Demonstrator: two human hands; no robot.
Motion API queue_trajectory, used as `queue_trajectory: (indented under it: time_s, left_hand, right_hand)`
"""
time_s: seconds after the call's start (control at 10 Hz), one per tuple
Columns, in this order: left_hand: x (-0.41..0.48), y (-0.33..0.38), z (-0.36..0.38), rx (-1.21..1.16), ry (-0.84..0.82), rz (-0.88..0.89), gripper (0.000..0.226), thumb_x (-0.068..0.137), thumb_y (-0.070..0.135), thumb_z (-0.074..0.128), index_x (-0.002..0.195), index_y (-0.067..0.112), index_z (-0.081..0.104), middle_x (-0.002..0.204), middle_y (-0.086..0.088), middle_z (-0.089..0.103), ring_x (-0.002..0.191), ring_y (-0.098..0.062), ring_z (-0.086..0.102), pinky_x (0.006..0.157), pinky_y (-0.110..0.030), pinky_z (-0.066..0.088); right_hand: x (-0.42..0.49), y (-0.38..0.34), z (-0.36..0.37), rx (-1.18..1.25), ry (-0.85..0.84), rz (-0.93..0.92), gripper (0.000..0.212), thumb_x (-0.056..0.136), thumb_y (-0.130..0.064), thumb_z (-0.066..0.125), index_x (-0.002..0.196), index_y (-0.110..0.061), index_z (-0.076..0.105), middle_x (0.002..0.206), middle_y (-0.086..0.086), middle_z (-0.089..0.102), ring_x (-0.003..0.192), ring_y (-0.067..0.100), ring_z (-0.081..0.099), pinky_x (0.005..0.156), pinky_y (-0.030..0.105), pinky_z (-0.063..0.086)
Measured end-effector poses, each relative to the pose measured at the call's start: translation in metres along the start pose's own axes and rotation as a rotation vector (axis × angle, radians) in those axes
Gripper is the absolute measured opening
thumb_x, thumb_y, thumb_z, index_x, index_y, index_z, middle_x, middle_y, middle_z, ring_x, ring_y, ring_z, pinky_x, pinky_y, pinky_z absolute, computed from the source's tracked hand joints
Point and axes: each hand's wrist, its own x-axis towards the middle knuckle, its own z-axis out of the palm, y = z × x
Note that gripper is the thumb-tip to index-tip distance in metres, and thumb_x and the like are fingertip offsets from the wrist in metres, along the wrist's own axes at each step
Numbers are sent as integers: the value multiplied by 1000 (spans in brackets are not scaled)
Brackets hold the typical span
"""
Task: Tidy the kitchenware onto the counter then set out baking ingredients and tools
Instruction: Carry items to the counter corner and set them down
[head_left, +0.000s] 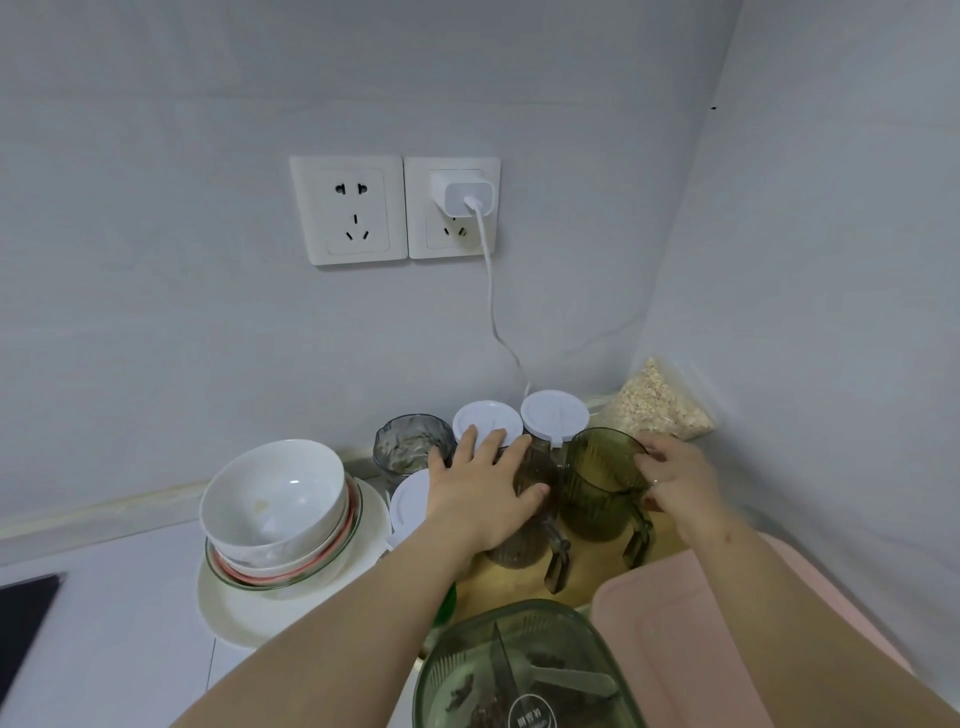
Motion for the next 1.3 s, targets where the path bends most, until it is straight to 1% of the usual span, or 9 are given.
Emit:
queue_trajectory:
  time_s: [0.1,0.2,0.3,0.4,0.9,1.0,1.1,1.2,1.3]
  left_hand:
    - [1,0,1,1,0,-4,62,93,59,24,148,38,5,159,8,2,146,-21,-9,114,-54,-1]
    - [0,1,0,4,1,-4,62,94,59,24,148,37,5,159,8,2,146,-21,-8,114,-54,0]
    - [0,1,0,5,3,-2,62,94,59,24,148,37,5,159,8,3,146,-21,-8,114,-54,0]
    - [0,0,0,2,6,-4,62,94,59,24,148,37,5,159,8,3,146,-21,-8,114,-54,0]
    - [-1,1,0,-2,7,-3,61,94,58,24,148,38,5,159,8,3,146,-21,-8,114,-54,0]
    - [-2,1,0,-6,11,-7,61,94,58,25,148,37,7,158,9,4,146,-20,-7,114,-55,0]
    - [-1,1,0,-15,15,-10,62,94,58,27,148,37,8,158,10,6,146,-19,-7,114,-57,-2]
    - [-1,2,0,-14,22,-9,62,93,58,27,148,37,8,158,10,6,146,-19,-6,113,-58,-2]
    - [-1,1,1,-9,24,-9,62,93,58,26,148,37,8,158,9,5,146,-20,-8,113,-58,-3]
  right_hand:
    - [5,3,2,-66,-21,-25,24,93,-2,43,95,-16,64,93,10,64,82,26,57,72,40,52]
    - [9,5,2,-39,-57,10,27,92,-4,45,102,-15,67,93,7,64,80,23,58,61,28,48]
    - [10,6,2,-43,-35,-6,28,91,-2,48,109,-11,68,104,7,65,96,22,57,85,33,46]
    - [9,7,6,-53,-47,-19,28,92,-2,47,111,-8,67,109,7,64,104,22,56,96,35,44]
    - [3,9,17,-16,-18,-55,31,98,-11,39,115,-12,65,114,8,63,110,25,55,102,42,42]
    - [3,9,16,5,-26,-5,28,99,-17,39,98,-11,66,106,13,65,105,29,57,100,44,42]
    - [2,10,14,14,-55,4,34,99,-18,38,99,2,65,107,22,65,102,34,59,99,48,42]
    - [3,10,13,19,-66,18,33,100,-19,37,103,-2,66,107,21,66,99,34,60,90,47,49]
    - [2,8,15,88,-75,102,27,100,-25,37,112,-17,60,107,11,61,91,29,59,59,32,52]
